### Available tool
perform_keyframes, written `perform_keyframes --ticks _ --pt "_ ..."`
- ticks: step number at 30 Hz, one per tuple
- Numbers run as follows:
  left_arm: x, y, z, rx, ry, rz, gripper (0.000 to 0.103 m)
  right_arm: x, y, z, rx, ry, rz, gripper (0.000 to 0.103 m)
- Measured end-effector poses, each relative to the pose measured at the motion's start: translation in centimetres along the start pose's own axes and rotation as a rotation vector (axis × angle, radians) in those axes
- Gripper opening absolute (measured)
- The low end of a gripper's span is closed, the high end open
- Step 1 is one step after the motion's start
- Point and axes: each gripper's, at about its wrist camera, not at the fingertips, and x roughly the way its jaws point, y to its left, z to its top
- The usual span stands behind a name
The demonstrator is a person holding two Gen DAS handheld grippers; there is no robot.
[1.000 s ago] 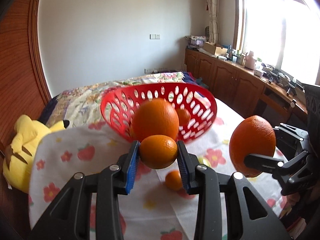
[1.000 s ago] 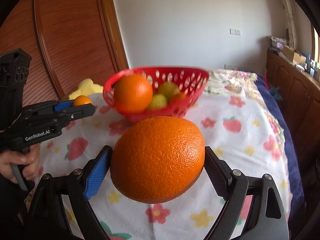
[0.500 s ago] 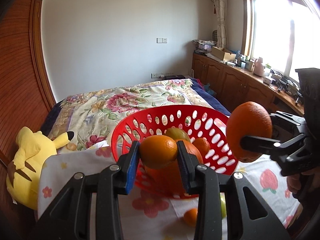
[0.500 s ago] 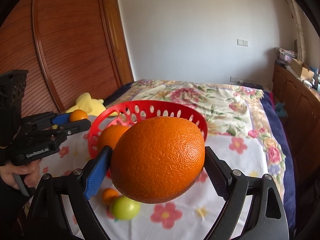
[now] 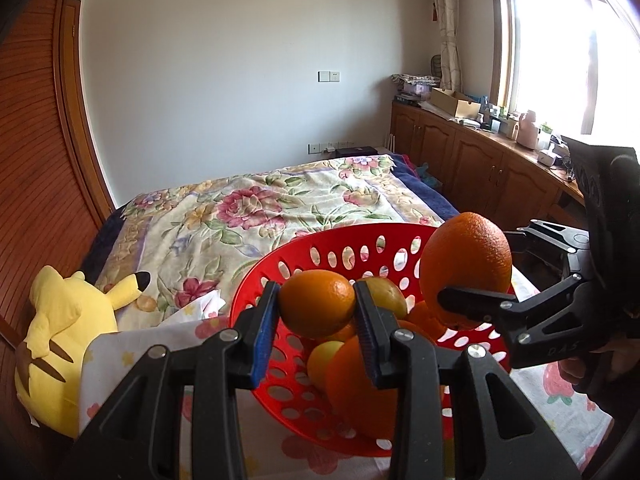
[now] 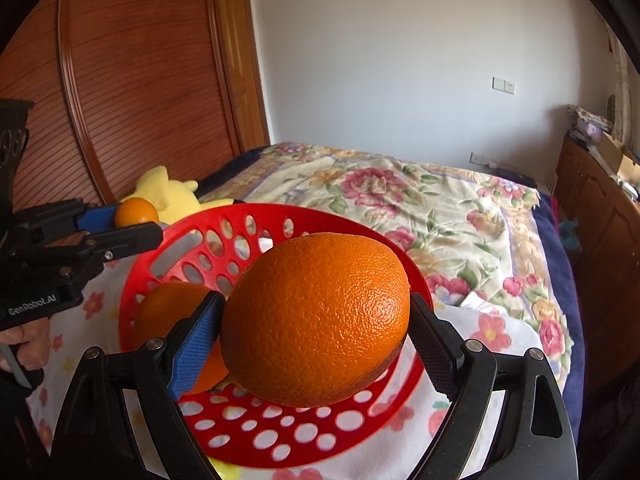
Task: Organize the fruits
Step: 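Lift and carry the mandarin and orange over the red basket, then lower the mandarin and orange into the basket and open both tools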
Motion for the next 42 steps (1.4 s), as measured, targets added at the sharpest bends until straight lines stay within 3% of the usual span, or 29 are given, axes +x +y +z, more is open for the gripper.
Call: perform_keyframes --ticks 8,17,42 --pt "1.4 0.5 0.3 0.003 0.021 0.007 0.035 2.1 -0.1 -0.4 -0.022 0.065 -0.018 0.091" --pt "2.2 0.7 0.8 0.009 0.029 0.014 0.035 2.3 -0.2 -0.5 -0.020 0.070 -0.017 0.092" --pt "4.9 -0.2 1.4 0.054 0.132 0.001 0.037 0.3 -0.5 -0.9 0.020 -0.004 0.032 0.091"
